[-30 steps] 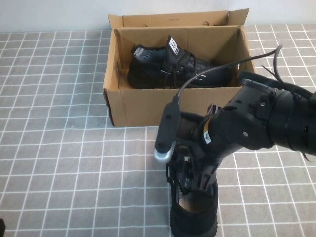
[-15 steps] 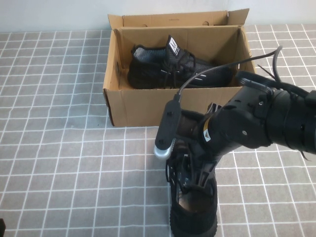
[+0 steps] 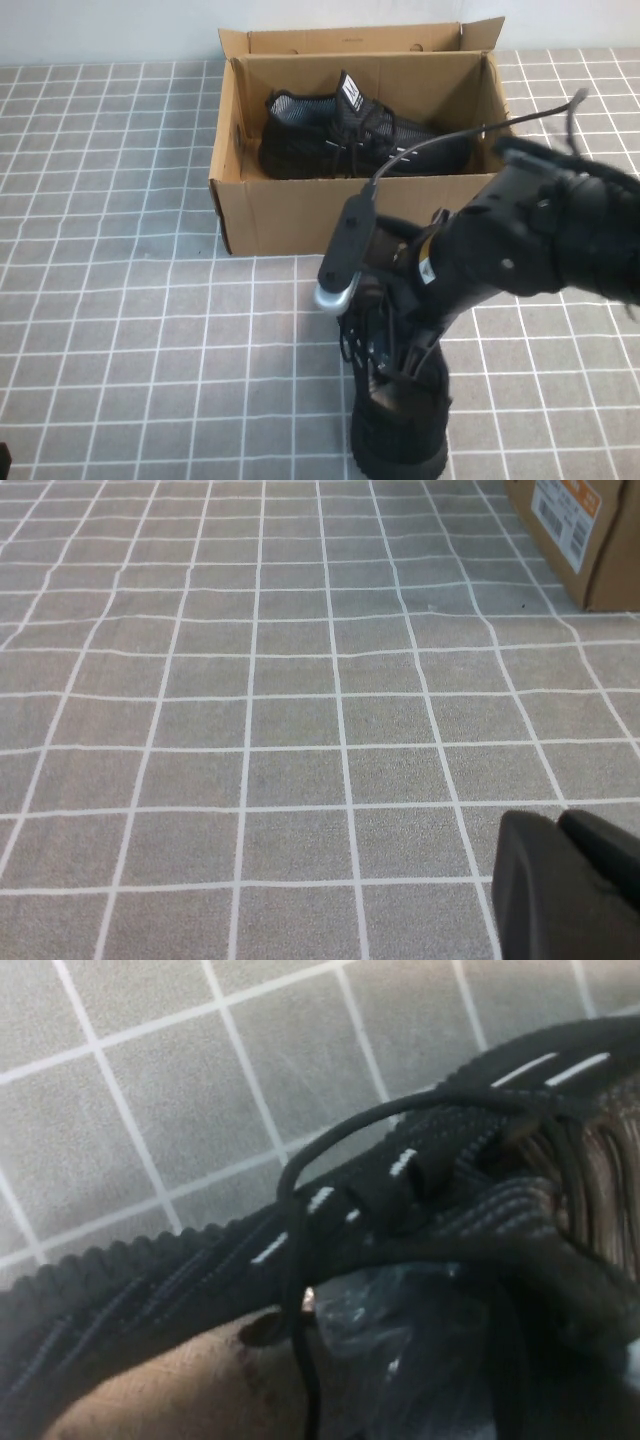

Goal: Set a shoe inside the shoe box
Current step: Pick up the shoe from the table, then hand over the shoe

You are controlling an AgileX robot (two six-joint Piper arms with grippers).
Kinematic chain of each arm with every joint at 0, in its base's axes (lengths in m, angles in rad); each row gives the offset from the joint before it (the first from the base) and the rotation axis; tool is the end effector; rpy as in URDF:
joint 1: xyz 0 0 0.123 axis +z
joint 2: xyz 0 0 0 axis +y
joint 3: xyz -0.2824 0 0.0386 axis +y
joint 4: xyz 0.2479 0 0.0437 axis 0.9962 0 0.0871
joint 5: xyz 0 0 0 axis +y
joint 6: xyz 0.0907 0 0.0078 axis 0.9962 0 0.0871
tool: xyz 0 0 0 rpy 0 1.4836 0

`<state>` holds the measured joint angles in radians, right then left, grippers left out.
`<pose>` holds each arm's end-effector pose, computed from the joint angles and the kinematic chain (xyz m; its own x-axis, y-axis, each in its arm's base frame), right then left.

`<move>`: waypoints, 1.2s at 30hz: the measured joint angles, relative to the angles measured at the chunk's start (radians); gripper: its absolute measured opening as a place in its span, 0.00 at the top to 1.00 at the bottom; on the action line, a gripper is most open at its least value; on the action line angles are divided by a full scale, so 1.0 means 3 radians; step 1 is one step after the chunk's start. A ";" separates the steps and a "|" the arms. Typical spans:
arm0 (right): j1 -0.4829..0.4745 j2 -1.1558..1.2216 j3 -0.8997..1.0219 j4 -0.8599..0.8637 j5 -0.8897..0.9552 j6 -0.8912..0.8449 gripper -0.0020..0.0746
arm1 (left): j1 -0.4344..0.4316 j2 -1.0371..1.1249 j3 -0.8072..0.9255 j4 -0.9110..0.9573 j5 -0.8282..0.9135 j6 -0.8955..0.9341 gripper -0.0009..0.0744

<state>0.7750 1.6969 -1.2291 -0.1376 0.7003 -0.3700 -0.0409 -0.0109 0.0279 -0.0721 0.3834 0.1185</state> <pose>0.2612 0.2445 0.2457 -0.2537 -0.8868 -0.3864 -0.8809 0.3769 -0.2865 0.0522 -0.0046 0.1699 -0.3032 0.0640 -0.9508 0.0822 0.9958 0.0408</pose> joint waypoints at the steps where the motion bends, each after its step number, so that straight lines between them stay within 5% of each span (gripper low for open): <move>1: 0.0000 -0.0060 0.0000 0.0000 0.0046 0.0019 0.96 | 0.0000 0.0000 0.0000 0.0000 0.0000 0.0000 0.99; 15: 0.0000 -0.1297 -0.0396 0.0052 0.1004 -0.0032 0.96 | 0.0000 0.0000 0.0000 0.0000 0.0000 0.0000 0.99; 36: 0.0000 -0.1150 -0.0624 0.0193 0.1106 -0.0457 0.96 | 0.0000 0.0000 0.0000 0.0013 -0.0085 0.0012 0.99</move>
<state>0.7750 1.3521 -1.4163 -0.0798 1.0322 -0.5070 -0.0409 -0.0109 0.0279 -0.0683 0.3579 0.1221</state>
